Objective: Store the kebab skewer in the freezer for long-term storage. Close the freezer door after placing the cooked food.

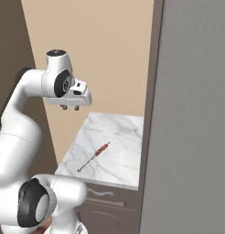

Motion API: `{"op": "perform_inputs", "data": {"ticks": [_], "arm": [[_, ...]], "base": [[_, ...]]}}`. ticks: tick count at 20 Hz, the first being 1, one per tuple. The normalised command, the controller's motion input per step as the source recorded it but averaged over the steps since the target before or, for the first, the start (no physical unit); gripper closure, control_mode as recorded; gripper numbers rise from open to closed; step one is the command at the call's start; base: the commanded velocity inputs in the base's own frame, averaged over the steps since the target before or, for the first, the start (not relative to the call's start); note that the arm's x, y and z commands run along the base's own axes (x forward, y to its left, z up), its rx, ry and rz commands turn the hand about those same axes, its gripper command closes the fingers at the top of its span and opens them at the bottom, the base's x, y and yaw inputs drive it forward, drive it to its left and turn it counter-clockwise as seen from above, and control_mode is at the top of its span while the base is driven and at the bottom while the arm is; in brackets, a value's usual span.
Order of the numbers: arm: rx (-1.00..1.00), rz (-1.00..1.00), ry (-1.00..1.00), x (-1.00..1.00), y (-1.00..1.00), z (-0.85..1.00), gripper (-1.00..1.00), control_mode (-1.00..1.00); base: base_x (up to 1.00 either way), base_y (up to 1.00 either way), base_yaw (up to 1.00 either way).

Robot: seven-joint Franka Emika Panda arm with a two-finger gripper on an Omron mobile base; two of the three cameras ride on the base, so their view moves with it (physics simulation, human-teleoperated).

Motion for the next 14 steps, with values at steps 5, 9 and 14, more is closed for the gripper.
{"op": "perform_inputs", "data": {"ticks": [5,9,14], "arm": [[0.03,-0.04,-0.05,-0.3,-0.12,-0.12,-1.0,-1.0],[-0.05,-0.28,0.09,-0.03,-0.05,-1.0,-1.0,-1.0],[-0.05,-0.38,0.19,-0.02,-0.09,-1.0,-1.0,-1.0]], "base": [[0.0,0.0,0.0],[0.0,0.0,0.0],[0.0,0.0,0.0]]}}
